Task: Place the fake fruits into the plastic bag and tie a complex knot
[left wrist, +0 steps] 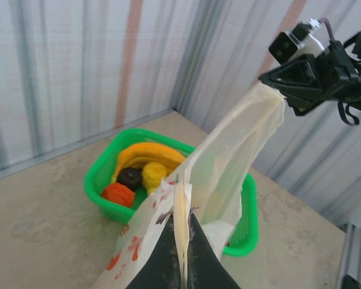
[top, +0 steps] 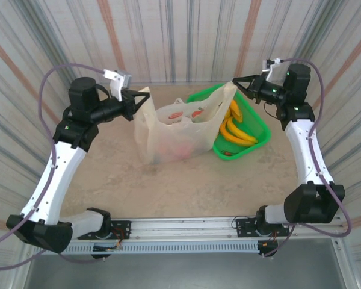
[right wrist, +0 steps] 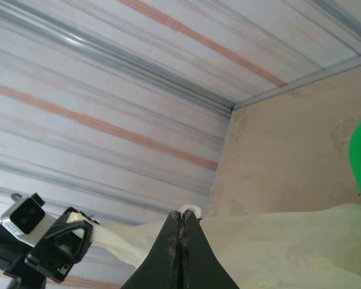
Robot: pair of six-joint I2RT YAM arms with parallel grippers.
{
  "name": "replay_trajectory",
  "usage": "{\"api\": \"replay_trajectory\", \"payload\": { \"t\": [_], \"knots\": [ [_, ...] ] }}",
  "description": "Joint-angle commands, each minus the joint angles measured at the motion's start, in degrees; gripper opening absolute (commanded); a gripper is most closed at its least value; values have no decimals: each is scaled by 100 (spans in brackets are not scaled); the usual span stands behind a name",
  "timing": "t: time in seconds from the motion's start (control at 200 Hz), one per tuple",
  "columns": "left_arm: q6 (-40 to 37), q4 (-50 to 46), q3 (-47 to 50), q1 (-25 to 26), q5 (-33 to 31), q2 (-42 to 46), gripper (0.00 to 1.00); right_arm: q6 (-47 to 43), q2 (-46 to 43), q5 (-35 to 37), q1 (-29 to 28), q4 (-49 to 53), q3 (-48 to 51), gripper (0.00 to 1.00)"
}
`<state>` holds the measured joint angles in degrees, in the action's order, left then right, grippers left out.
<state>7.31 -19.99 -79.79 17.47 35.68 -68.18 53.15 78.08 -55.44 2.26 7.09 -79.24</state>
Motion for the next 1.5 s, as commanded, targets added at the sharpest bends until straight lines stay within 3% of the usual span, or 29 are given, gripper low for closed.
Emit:
{"api": "replay_trajectory", "payload": {
  "t": [0.0, 0.15, 0.366, 0.596, 0.806, 0.842, 0.932, 1.037, 1.157, 1.353, 1.493],
  "knots": [
    [-78, 430, -88, 151, 378, -85, 0, -234, -370, -213, 157, 173, -134, 0],
    [-30, 538, -6, 41, 513, 38, 0, -293, -479, -378, 112, 444, -142, 0],
    [401, 1032, 410, -533, 1649, 218, 0, -648, -704, -357, -276, 1040, -75, 0],
    [490, 1283, 731, -795, 2316, 29, 0, -734, -694, -361, -354, 1045, 232, 0],
    [429, 1345, 728, -875, 2753, -181, 0, -1161, -826, -444, 141, 1083, -226, 50],
    [430, 1355, 717, -898, 2821, -202, 0, -1457, -888, -312, 208, 1235, -342, 56],
    [415, 1378, 667, -938, 3034, -243, 0, -2146, -1011, 50, 159, 1594, -607, 61],
    [344, 1306, 582, -972, 3283, -286, 0, -2859, -1135, 323, -345, 1776, -864, 66],
    [266, 1217, 511, -974, 3484, -326, 0, -3611, -1072, 556, -1481, 1986, -1223, 67],
    [213, 1246, 503, -983, 3589, -349, 0, -3807, -625, 621, -3243, 1532, -1148, 66],
    [210, 1309, 474, -983, 3719, -380, 0, -4270, 34, 934, -3812, 1669, -1203, 67]
  ]
}}
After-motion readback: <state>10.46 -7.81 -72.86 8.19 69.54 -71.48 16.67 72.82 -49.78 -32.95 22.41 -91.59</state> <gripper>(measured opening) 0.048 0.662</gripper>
